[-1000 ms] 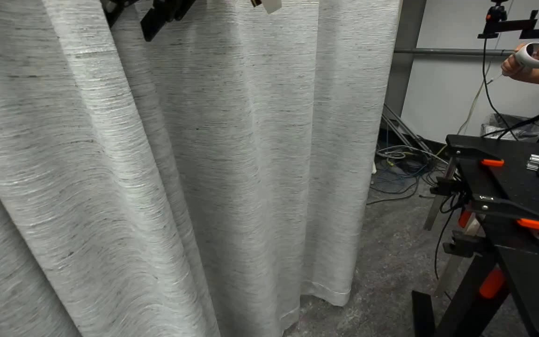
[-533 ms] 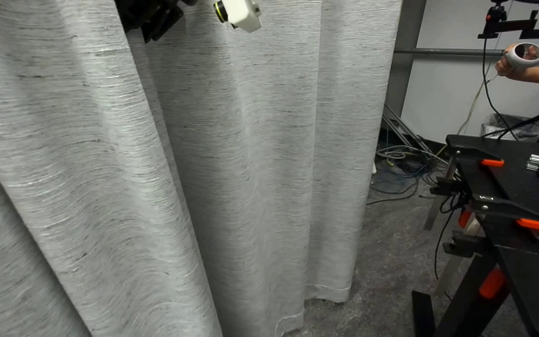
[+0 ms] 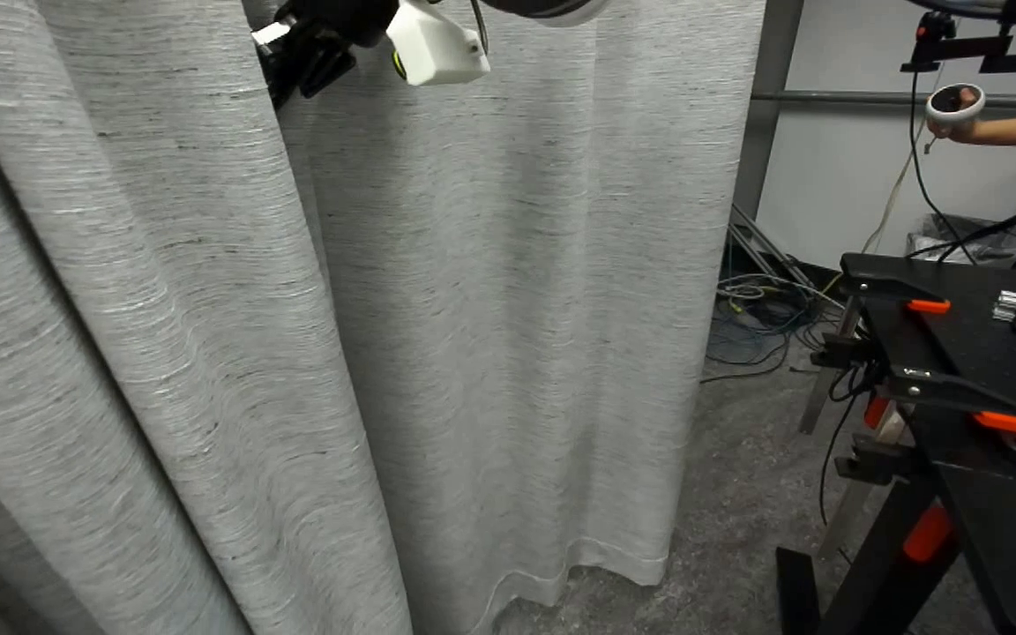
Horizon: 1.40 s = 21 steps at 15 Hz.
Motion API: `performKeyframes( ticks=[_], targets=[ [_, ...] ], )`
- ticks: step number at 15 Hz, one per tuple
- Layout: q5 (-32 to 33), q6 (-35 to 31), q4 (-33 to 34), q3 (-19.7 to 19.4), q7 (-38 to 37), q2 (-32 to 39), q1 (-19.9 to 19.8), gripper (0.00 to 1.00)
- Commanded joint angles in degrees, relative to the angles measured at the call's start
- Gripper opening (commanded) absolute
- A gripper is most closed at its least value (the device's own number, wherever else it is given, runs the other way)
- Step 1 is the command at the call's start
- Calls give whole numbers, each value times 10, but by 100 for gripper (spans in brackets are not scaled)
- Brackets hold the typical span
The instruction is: Slide the curtain to the right and then to the left
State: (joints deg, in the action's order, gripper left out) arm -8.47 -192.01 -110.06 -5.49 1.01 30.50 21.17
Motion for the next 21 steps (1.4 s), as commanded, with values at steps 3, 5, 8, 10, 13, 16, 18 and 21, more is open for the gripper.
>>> performKeyframes(
  ticks=[3,5,8,10,13,16,18,21],
  targets=[
    [-73,57,119,-190,-36,98,81,0],
    [-90,85,160,-258,-64,138,99,0],
    [-106,130,214,-342,-118,193,107,0],
    [-109,157,235,-382,-151,214,93,0],
    [-106,167,234,-431,-188,228,64,0],
    [-104,157,213,-481,-208,235,38,0],
    [-104,157,207,-508,-217,239,16,0],
    [-105,159,199,-539,-228,245,-17,0]
  ],
)
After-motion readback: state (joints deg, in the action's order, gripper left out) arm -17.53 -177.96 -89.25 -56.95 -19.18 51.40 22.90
